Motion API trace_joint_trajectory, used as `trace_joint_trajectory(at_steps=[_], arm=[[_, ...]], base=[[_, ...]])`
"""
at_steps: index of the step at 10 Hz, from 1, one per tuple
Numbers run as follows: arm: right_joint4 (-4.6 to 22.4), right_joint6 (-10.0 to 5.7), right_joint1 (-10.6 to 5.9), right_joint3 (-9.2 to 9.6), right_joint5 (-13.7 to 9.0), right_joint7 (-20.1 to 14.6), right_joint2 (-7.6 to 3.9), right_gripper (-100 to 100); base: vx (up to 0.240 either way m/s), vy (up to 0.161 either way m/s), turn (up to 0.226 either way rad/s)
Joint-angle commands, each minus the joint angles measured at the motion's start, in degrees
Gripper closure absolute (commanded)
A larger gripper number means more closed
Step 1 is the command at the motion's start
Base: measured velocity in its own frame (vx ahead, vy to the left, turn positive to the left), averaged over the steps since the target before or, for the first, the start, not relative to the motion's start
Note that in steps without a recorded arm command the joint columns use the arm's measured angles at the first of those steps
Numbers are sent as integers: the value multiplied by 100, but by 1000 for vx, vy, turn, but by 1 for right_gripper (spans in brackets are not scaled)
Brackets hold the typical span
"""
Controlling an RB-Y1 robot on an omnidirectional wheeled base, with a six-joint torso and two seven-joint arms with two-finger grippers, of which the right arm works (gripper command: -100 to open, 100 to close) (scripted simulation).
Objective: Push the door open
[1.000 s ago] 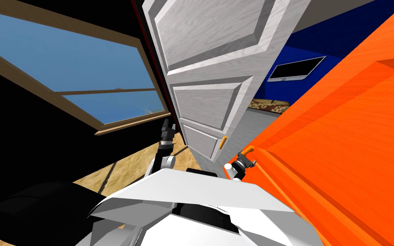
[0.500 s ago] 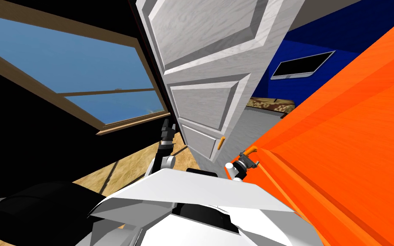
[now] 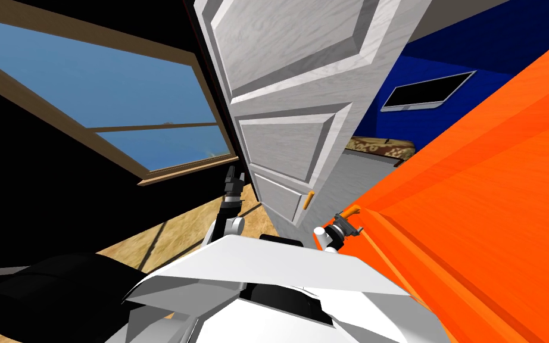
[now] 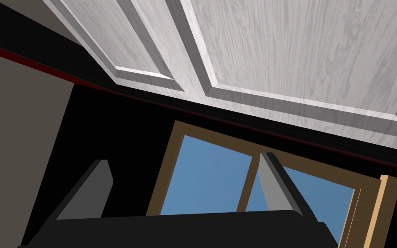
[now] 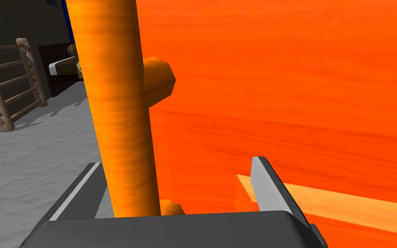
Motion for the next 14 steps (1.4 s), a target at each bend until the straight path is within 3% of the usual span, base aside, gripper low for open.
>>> trace_joint_trajectory(at_steps=[1, 4, 14], arm=[[-57, -158, 67, -124, -68, -12, -108, 100], [52, -411, -17, -345, -291, 30, -141, 100], [204, -769, -137, -653, -605, 89, -164, 100]], base=[[24, -71, 40], [37, -116, 102], [17, -59, 43]])
